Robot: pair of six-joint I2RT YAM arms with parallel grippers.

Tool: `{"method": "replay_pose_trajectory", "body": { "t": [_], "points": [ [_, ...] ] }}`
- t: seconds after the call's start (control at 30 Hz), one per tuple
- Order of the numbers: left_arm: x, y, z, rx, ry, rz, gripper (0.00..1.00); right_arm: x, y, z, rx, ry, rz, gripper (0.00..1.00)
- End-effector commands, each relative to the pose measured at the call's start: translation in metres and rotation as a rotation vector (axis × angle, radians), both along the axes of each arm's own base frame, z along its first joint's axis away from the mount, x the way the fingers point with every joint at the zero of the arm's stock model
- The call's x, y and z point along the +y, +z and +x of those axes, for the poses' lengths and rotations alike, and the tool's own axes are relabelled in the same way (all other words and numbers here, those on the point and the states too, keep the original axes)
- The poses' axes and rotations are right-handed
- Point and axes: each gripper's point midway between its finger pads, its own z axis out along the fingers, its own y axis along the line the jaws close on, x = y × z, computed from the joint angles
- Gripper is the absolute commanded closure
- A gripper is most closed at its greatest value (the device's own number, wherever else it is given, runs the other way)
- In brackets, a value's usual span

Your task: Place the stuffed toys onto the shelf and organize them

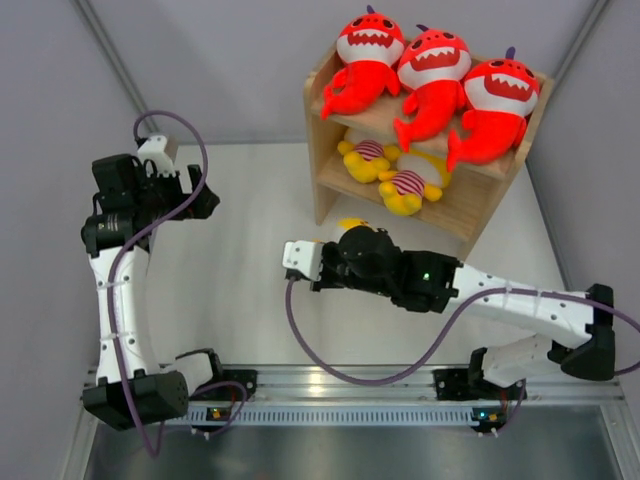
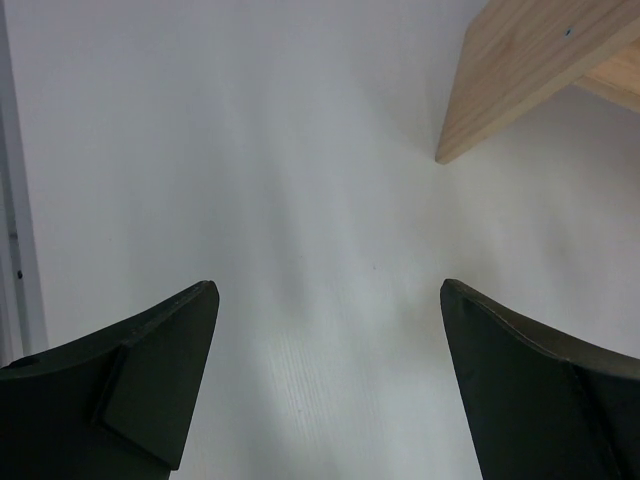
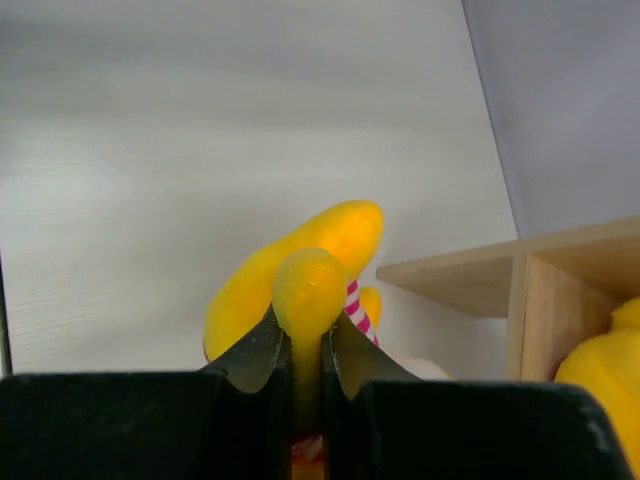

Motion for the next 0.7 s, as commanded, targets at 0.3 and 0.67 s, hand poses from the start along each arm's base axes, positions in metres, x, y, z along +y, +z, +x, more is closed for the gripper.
{"method": "replay_pose_trajectory", "body": {
  "t": [0.3, 0.67],
  "points": [
    [-0.068, -0.037, -0.009, -0.028, -0.437, 0.155, 0.19, -0.106, 0.059, 0.008, 0.234, -0.096, -0.027, 1.0],
    [-0.218, 0.0, -0.053, -0.212, -1.012, 0.195, 0.05, -0.14, 0.073, 0.008, 0.215, -0.123, 0.046, 1.0]
  ]
}}
